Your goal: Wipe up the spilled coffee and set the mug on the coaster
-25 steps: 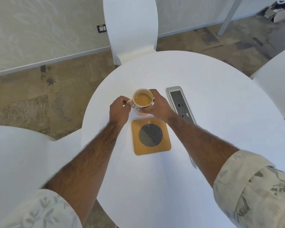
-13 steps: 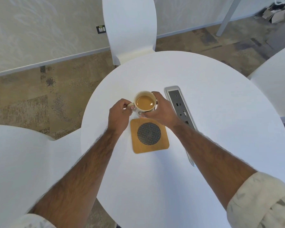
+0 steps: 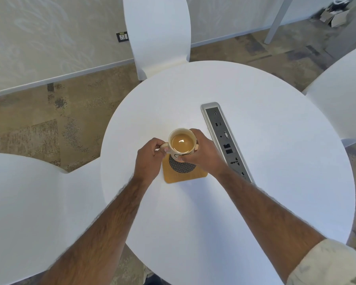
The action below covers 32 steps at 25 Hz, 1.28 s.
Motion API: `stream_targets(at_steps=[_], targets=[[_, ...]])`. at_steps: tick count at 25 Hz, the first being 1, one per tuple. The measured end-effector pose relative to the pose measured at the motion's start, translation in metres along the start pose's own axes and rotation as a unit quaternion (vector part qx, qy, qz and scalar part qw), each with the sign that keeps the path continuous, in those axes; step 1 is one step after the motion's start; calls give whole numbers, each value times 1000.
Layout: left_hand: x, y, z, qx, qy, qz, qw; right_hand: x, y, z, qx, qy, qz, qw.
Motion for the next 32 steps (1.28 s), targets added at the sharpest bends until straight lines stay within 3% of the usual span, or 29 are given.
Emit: stream_targets(at_steps=[23, 29, 32], targets=[[8, -4, 14, 12, -13, -54, 998, 1, 5, 20, 12, -9, 6, 1000], [4, 23, 16, -39, -37, -183, 982, -39, 8, 39, 49, -66, 101, 992], [-12, 73, 19, 11, -19, -210, 977, -90, -5, 51, 45, -34, 210, 976]])
Point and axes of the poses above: each hand's wrist, its own z-axis away from the middle knuckle, its own x-axis out of the palm, y = z × x, the point moved 6 cm from there along -z, towards the middle knuckle, and after that the axes turned 8 degrees about -x, right-handed, at the moved point
